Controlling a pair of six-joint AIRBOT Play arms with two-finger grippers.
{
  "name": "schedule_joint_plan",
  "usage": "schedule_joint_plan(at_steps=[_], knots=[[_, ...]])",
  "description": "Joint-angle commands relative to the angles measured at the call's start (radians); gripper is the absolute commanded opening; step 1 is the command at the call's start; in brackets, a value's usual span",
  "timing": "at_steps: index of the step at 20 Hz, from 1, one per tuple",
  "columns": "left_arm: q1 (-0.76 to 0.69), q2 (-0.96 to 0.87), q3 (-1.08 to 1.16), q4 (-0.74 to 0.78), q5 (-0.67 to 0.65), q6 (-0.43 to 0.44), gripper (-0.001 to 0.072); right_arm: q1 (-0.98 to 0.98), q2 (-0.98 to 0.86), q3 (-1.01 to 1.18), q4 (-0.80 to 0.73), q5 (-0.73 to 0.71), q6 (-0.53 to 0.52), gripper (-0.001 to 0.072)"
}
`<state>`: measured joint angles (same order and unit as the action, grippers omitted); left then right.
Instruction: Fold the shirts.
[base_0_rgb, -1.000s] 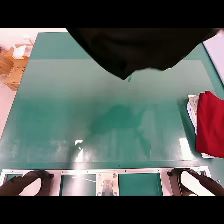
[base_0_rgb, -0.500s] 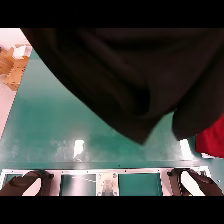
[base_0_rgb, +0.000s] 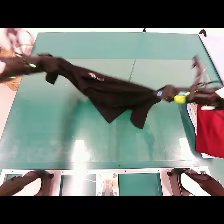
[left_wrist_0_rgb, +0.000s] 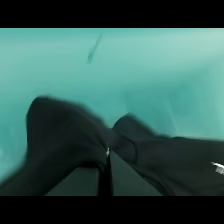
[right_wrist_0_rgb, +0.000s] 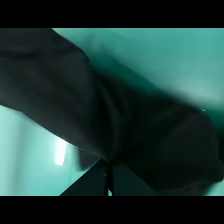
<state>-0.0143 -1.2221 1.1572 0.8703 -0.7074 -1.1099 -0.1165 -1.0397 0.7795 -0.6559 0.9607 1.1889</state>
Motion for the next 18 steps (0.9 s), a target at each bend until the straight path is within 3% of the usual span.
schedule_joint_plan(at_steps=[1, 4, 5, 6, 7, 8, 11, 13, 15, 16, 18], knots=[[-0.001, -0.305, 0.048, -0.210, 0.080, 0.147, 0.0028, 0.014, -0.164, -0.067, 0.002, -0.210, -0.031, 0.0016], [-0.001, -0.473, 0.225, -0.390, 0.034, 0.184, 0.0029, 0.014, -0.276, 0.077, 0.002, -0.225, -0.042, 0.0017], [-0.001, -0.486, 0.260, -0.405, 0.034, 0.183, 0.0122, 0.014, -0.302, 0.122, 0.001, -0.224, -0.042, 0.0023], [-0.001, -0.484, 0.284, -0.404, 0.032, 0.181, 0.0498, 0.014, -0.323, 0.167, -0.002, -0.224, -0.049, 0.0121], [0.004, -0.483, 0.307, -0.399, 0.010, 0.153, 0.0691, 0.008, -0.331, 0.207, -0.027, -0.218, -0.049, 0.0280], [0.022, -0.481, 0.335, -0.383, -0.058, 0.115, 0.0696, -0.004, -0.330, 0.247, -0.082, -0.198, -0.048, 0.0370], [0.106, -0.481, 0.425, -0.256, -0.364, -0.052, 0.0695, -0.081, -0.313, 0.376, -0.250, 0.058, -0.031, 0.0408], [0.168, -0.481, 0.441, -0.196, -0.591, -0.137, 0.0695, -0.108, -0.291, 0.370, -0.262, 0.222, -0.008, 0.0423], [0.185, -0.481, 0.404, -0.162, -0.750, -0.182, 0.0695, -0.089, -0.262, 0.264, -0.262, 0.256, 0.012, 0.0448], [0.182, -0.481, 0.368, -0.154, -0.803, -0.204, 0.0695, -0.064, -0.258, 0.193, -0.261, 0.243, 0.024, 0.0514], [0.158, -0.481, 0.254, -0.176, -0.840, -0.237, 0.0695, -0.002, -0.259, 0.059, -0.261, 0.180, 0.031, 0.0520]])
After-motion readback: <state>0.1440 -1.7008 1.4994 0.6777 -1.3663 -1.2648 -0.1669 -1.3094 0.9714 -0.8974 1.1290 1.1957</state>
